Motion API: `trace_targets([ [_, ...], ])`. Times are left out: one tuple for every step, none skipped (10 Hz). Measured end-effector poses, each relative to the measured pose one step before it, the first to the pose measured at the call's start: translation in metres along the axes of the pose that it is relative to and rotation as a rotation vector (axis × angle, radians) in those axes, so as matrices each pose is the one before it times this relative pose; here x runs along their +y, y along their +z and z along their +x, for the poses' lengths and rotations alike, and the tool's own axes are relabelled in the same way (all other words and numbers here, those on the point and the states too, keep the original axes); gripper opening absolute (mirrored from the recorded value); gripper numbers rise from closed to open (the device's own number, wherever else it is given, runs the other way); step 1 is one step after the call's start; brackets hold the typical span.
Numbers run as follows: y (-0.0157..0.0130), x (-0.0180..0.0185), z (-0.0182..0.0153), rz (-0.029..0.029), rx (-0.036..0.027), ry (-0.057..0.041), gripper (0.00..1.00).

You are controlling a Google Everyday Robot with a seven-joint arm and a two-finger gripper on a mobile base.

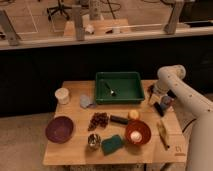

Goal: Wipe tray with brush

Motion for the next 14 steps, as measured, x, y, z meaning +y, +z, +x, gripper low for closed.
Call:
trace_targets([
  [0.00202,0.00024,-0.00029,-0.00306,-0.0005,0.00668,0.8],
  [0.00278,0.00025,0.00133,-0.00292,0.00311,0.00507,0.8],
  [0.00498,0.00051,0.00209,-0.0064,0.00184,0.00918,0.8],
  [0.00434,0.00094,0.00136,-0.00575,0.00161,0.00445,0.8],
  [0.00303,0.00009,0.00056,-0.00408,-0.00018,0.00455,0.8],
  [0.00411,0.0005,0.00145,-0.00592,0.00017,0.00531,0.8],
  [0.00287,-0.00025,0.00154,-0.00564,-0.00181,0.00301,0.8],
  [0.00389,0.00058,0.00108,-0.00944,-0.00378,0.00198,0.8],
  [0.00267,0.00014,0.00123,-0.01138,-0.01093,0.00312,0.8],
  [0.00177,0.00022,0.00225,-0.00988,-0.0064,0.00312,0.8],
  [0.00127,0.00059,0.00123,-0.00716,-0.00578,0.00161,0.79],
  [0.00101,0.00058,0.00033,-0.00484,-0.00399,0.00103,0.74],
  [0.00135,0.00077,0.00095,-0.00464,-0.0021,0.00127,0.62],
  [0.00056,0.00038,0.00035,-0.00127,-0.00093,0.00058,0.54],
])
